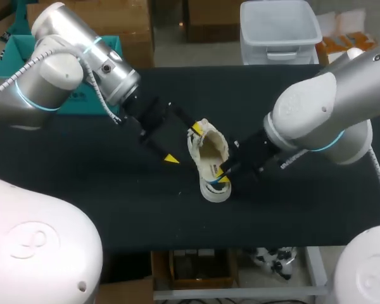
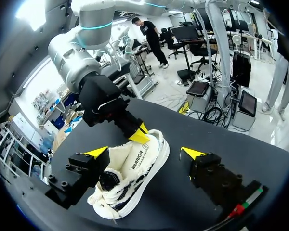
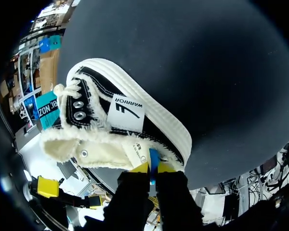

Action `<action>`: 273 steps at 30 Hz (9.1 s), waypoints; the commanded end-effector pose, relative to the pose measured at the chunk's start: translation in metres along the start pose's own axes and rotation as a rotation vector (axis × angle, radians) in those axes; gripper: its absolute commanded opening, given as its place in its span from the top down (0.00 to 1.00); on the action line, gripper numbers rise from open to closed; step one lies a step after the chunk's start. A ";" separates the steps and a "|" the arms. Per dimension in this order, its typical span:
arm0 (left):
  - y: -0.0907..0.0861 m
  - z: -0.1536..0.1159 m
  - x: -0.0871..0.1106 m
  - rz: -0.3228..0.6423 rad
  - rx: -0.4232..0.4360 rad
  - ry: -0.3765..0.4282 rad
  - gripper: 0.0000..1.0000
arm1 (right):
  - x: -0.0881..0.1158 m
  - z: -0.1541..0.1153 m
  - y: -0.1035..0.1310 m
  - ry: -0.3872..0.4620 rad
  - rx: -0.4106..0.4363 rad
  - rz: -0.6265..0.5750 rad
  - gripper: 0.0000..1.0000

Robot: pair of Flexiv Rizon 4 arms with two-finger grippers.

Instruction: Open the shoe tongue, take the insole out of the shoe, put the insole back into the shoe, and pack the shoe into the shoebox

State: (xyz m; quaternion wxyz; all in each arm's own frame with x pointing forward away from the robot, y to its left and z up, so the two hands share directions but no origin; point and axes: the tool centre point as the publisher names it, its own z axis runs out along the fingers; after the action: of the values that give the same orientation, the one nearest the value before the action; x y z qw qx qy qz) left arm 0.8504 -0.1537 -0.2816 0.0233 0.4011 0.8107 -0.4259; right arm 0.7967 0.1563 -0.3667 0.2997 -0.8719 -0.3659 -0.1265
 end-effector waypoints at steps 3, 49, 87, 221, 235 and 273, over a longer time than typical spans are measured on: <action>-0.004 -0.024 0.013 -0.072 -0.053 -0.033 0.00 | -0.008 0.007 0.004 -0.056 -0.192 0.004 1.00; 0.027 -0.069 0.034 -0.538 -0.555 -0.060 0.00 | 0.005 0.025 0.040 -0.022 -0.201 -0.336 1.00; 0.014 -0.060 0.048 -1.293 -0.828 -0.259 0.00 | -0.020 -0.078 0.038 -0.054 -0.224 -0.762 0.53; 0.051 -0.039 -0.021 -1.580 -0.719 -0.606 1.00 | -0.036 -0.180 0.141 -0.766 0.161 -2.045 0.00; 0.075 -0.161 -0.043 -1.181 -0.828 -0.557 1.00 | -0.036 -0.180 0.141 -0.766 0.161 -2.045 0.00; 0.238 -0.460 -0.103 -0.734 -1.003 -0.565 1.00 | -0.036 -0.180 0.141 -0.766 0.161 -2.045 0.00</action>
State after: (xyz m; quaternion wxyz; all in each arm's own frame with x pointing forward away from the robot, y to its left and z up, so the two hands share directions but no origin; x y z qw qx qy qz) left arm 1.1886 0.1719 -0.1067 0.2834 -0.0908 0.9530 -0.0569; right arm 0.8728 -0.0520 -0.3012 -0.0235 -0.1161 -0.9929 -0.0109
